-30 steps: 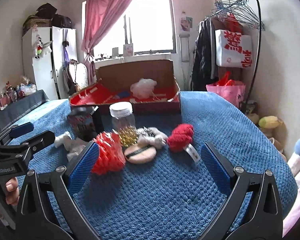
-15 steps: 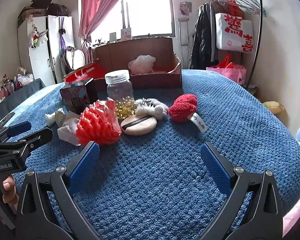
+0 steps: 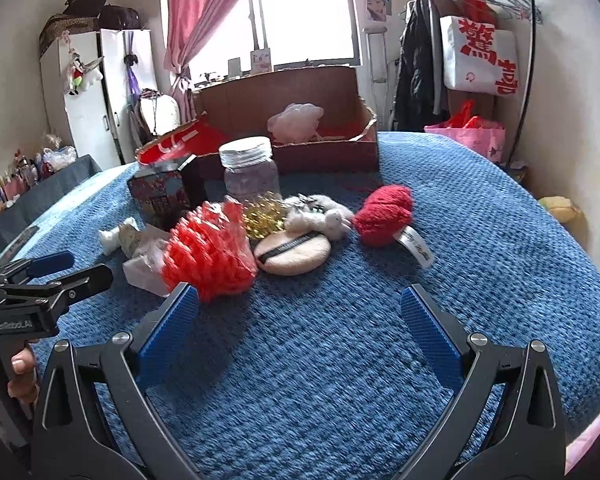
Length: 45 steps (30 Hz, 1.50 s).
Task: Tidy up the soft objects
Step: 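Grasp the white sock with the left tool while the right tool grasps the red bath puff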
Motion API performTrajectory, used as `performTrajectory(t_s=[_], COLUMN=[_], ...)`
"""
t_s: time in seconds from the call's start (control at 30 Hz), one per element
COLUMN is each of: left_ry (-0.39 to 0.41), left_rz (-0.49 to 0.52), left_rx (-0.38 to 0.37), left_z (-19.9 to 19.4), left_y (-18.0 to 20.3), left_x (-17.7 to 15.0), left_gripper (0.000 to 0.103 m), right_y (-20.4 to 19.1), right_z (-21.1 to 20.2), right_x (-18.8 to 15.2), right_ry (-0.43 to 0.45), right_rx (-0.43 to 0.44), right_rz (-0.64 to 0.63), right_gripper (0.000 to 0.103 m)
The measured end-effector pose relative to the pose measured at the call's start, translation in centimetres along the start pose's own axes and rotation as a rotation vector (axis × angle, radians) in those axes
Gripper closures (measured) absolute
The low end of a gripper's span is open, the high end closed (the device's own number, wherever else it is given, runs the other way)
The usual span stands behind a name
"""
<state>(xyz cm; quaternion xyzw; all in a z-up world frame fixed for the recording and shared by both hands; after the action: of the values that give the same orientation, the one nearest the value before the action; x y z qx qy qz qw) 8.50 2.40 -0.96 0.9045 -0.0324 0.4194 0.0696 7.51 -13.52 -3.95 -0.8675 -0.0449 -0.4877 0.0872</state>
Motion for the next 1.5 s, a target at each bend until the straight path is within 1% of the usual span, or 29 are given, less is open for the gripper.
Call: performTrajectory(t_s=[0.07,0.2,0.33,0.43,0.47,0.5,0.53,0.57,0.6,0.63,0.67,0.7,0.73,0.8,0.87,1.03,1.13,1.3,1.37,1.43,1.5], left_ry=[-0.013,-0.046,-0.103,-0.141,-0.147,-0.152,-0.16,-0.173,-0.177,-0.175,-0.168,-0.164,-0.161,-0.152,-0.142,-0.1,-0.089,-0.081,-0.081,-0.079,-0.082], left_rz=[-0.001,0.014,0.058,0.106,0.115,0.122,0.128,0.132,0.131,0.13,0.133,0.134,0.128,0.118,0.099,0.094,0.098,0.11,0.111,0.116,0.118], left_rx=[0.006,0.009,-0.006,-0.022,-0.026,-0.03,-0.038,-0.052,-0.062,-0.063,-0.066,-0.076,-0.088,-0.088,-0.096,-0.103,-0.114,-0.105,-0.091,-0.069,-0.06], left_z=[0.1,0.4,1.7,3.1,3.4,3.7,4.1,4.5,4.8,4.9,4.8,4.7,4.5,4.0,3.2,0.8,0.0,-0.7,-0.7,-0.7,-0.6], left_y=[-0.7,-2.2,-3.0,-3.0,-2.9,-2.9,-2.9,-2.8,-2.7,-2.7,-2.6,-2.4,-2.3,-2.3,-2.2,-1.2,-0.4,0.1,0.0,-0.3,-0.5], left_x=[0.3,0.9,1.5,1.8,1.9,1.9,2.0,2.0,2.0,2.1,2.2,2.2,2.2,2.1,2.0,1.6,1.2,0.8,0.8,0.9,1.1], left_gripper=[0.0,0.003,0.014,0.019,0.023,0.026,0.032,0.04,0.044,0.054,0.071,0.078,0.079,0.083,0.083,0.084,0.084,0.084,0.084,0.084,0.084], right_y=[-0.3,-1.4,-2.7,-3.6,-3.8,-4.1,-4.3,-4.6,-4.8,-5.0,-5.2,-5.3,-5.3,-5.4,-5.4,-5.2,-5.3,-5.5,-5.7,-5.9,-6.4], right_z=[0.1,1.0,2.0,3.0,3.3,3.5,3.7,4.1,4.3,4.6,4.9,4.9,4.7,3.7,3.1,2.0,1.7,1.4,1.3,1.2,1.1], right_x=[0.2,1.0,1.5,1.8,1.9,2.0,2.1,2.1,2.0,2.0,1.8,1.8,1.9,2.2,2.2,2.1,1.8,1.4,1.4,1.4,1.5], right_ry=[-0.004,-0.035,-0.067,-0.101,-0.105,-0.111,-0.113,-0.121,-0.13,-0.137,-0.149,-0.15,-0.136,-0.094,-0.084,-0.086,-0.091,-0.096,-0.096,-0.092,-0.081], right_rx=[0.02,0.098,0.139,0.162,0.172,0.176,0.177,0.185,0.191,0.196,0.205,0.211,0.215,0.207,0.201,0.225,0.229,0.237,0.239,0.226,0.187], right_rz=[0.005,0.015,0.007,0.004,0.003,-0.003,-0.009,-0.016,-0.021,-0.027,-0.031,-0.035,-0.038,-0.056,-0.069,-0.059,-0.065,-0.074,-0.081,-0.105,-0.16], right_gripper=[0.0,0.0,0.0,0.001,0.008,0.019,0.027,0.042,0.053,0.053,0.055,0.056,0.056,0.056,0.056,0.056,0.056,0.056,0.056,0.056,0.056])
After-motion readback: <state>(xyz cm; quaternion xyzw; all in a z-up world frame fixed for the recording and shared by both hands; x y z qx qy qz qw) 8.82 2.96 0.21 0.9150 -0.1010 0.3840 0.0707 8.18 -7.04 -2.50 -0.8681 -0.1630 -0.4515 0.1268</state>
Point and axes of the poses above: each gripper's, at about its wrist camera, not at the fingertips, and z roughly the way its jaws point, y to its right, x to its top, the point moved 7 cm from there along z, roughly the way its jaws point
